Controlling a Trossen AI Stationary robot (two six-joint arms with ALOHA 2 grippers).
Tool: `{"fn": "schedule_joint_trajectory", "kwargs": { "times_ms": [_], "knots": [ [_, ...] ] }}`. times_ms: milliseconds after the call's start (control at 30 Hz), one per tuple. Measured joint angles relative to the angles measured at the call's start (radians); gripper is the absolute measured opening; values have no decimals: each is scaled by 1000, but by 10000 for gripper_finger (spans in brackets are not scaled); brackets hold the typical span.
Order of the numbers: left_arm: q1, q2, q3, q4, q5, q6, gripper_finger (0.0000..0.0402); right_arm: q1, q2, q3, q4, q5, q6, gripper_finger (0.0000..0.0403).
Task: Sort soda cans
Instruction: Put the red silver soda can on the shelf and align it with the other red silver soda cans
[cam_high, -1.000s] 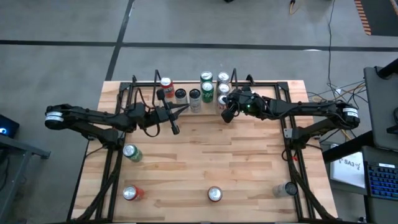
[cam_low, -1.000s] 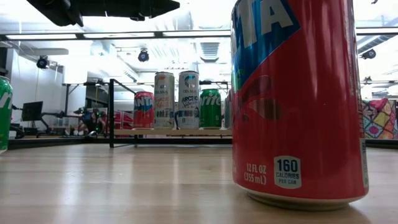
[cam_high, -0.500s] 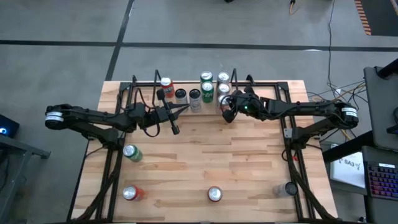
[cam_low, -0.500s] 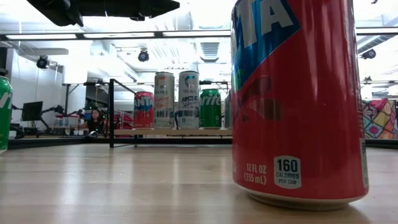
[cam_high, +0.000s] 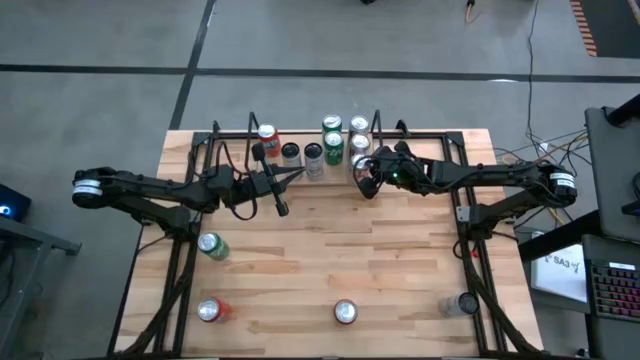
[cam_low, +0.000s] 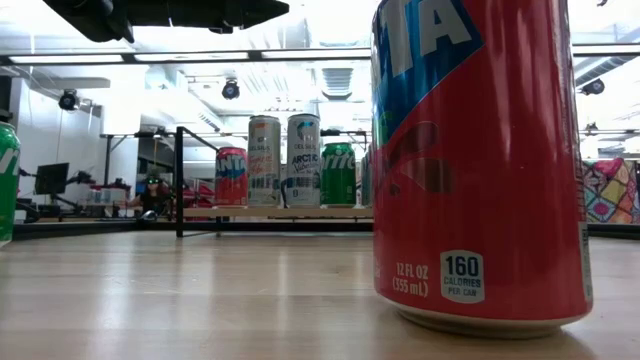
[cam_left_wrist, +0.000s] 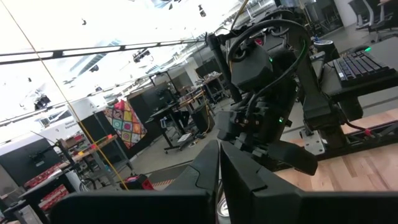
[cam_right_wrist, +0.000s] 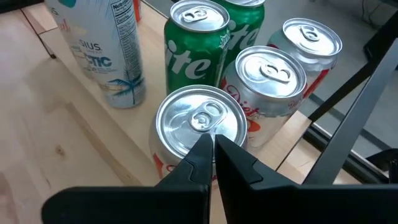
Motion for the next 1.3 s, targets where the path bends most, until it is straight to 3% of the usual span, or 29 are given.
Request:
{"fn": "schedule_joint_trajectory", "kwargs": {
  "times_ms": [433, 767, 967, 1133, 1300],
  "knots": [
    [0, 0, 0, -1, 0, 0, 0, 10, -7, 22, 11, 35, -19, 9],
    [0, 22, 0, -1, 0, 2, 0, 17, 17, 148, 5, -198, 16, 9],
    [0, 35, 0, 28, 1, 4, 0, 17, 101, 218, -12, -171, -10, 9],
    [0, 35, 0, 31, 1, 4, 0, 9, 186, 321, -174, -91, -28, 9],
    [0, 35, 0, 31, 1, 4, 0, -7, 247, 420, -314, -85, 10, 9]
  ]
}}
